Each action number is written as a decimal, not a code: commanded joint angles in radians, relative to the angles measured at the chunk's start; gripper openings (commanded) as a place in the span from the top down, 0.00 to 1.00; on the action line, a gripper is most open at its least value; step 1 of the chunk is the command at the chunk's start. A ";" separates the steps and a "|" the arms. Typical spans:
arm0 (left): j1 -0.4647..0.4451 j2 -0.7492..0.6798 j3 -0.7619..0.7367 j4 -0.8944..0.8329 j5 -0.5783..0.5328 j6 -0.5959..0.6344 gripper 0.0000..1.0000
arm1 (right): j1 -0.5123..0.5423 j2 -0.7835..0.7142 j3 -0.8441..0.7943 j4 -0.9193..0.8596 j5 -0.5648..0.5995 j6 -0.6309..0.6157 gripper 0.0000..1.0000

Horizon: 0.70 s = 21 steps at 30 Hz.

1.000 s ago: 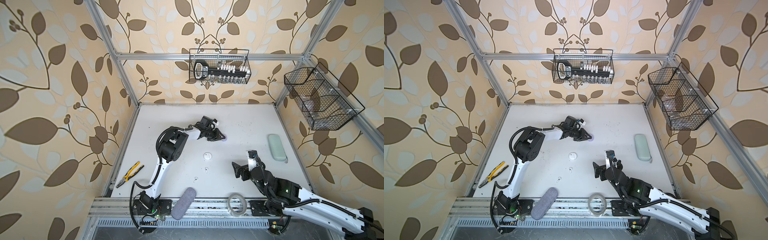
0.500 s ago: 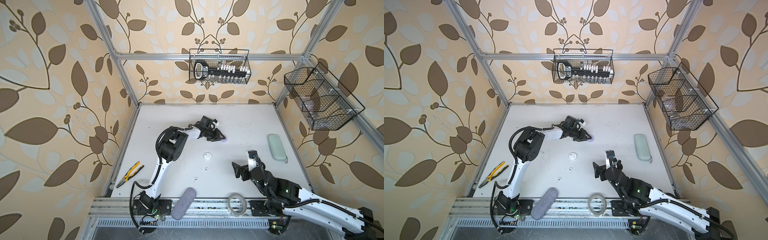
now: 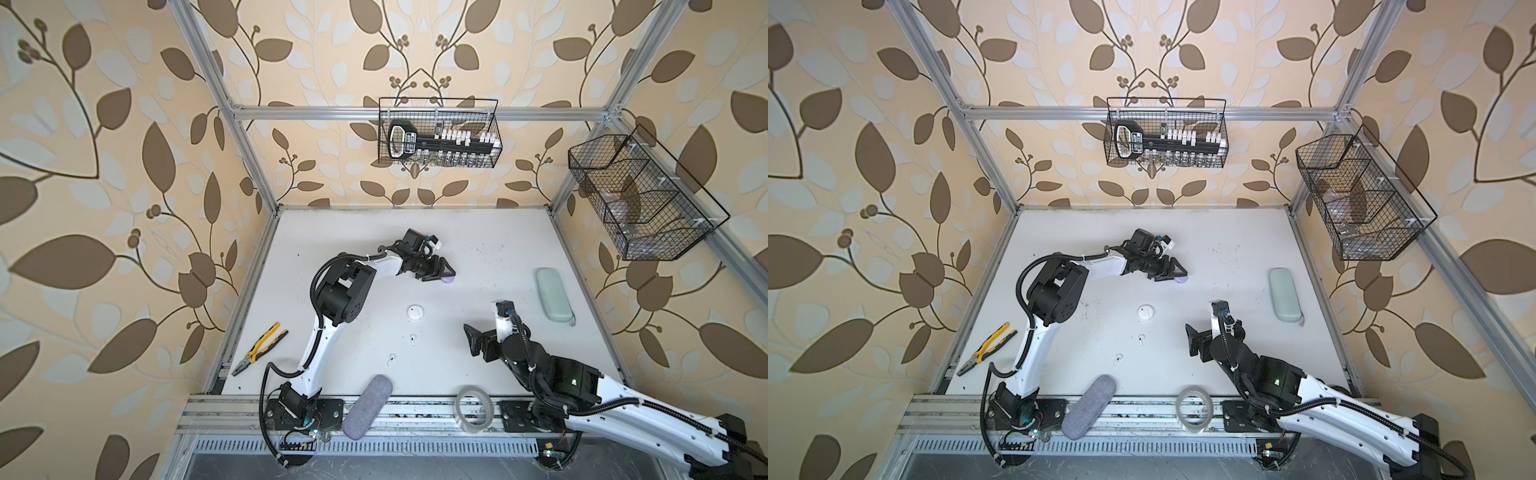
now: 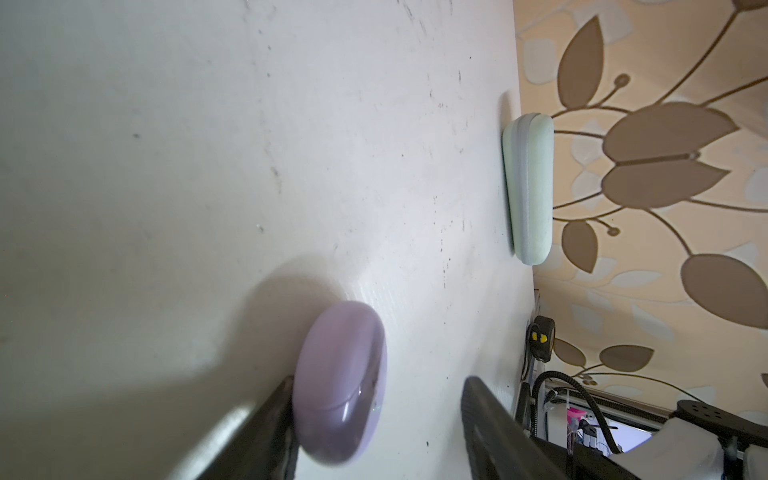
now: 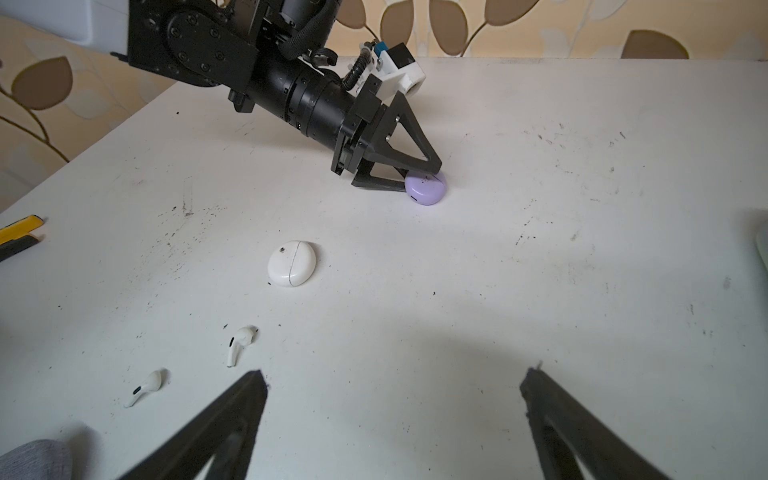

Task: Insert the wireless bluetooth earbuds into the charging case
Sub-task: 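Lower the lavender case onto the table and open the left gripper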

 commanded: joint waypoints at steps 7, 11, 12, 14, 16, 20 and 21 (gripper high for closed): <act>0.006 0.011 0.019 -0.157 -0.096 0.033 0.29 | 0.007 -0.005 0.012 -0.001 0.028 0.008 0.03; 0.005 -0.001 0.018 -0.168 -0.107 0.033 0.26 | 0.007 -0.006 0.011 -0.001 0.027 0.008 0.03; 0.005 -0.006 0.019 -0.174 -0.113 0.033 0.25 | 0.008 -0.005 0.012 0.000 0.028 0.008 0.03; 0.006 -0.018 0.016 -0.180 -0.122 0.030 0.23 | 0.009 -0.005 0.012 0.000 0.030 0.008 0.03; 0.006 -0.030 0.017 -0.188 -0.130 0.029 0.21 | 0.009 -0.005 0.011 -0.001 0.029 0.009 0.03; 0.008 -0.060 -0.001 -0.190 -0.161 0.032 0.21 | 0.010 -0.006 0.011 -0.002 0.031 0.009 0.03; 0.010 -0.070 -0.011 -0.183 -0.171 0.032 0.24 | 0.011 -0.006 0.012 -0.001 0.031 0.008 0.03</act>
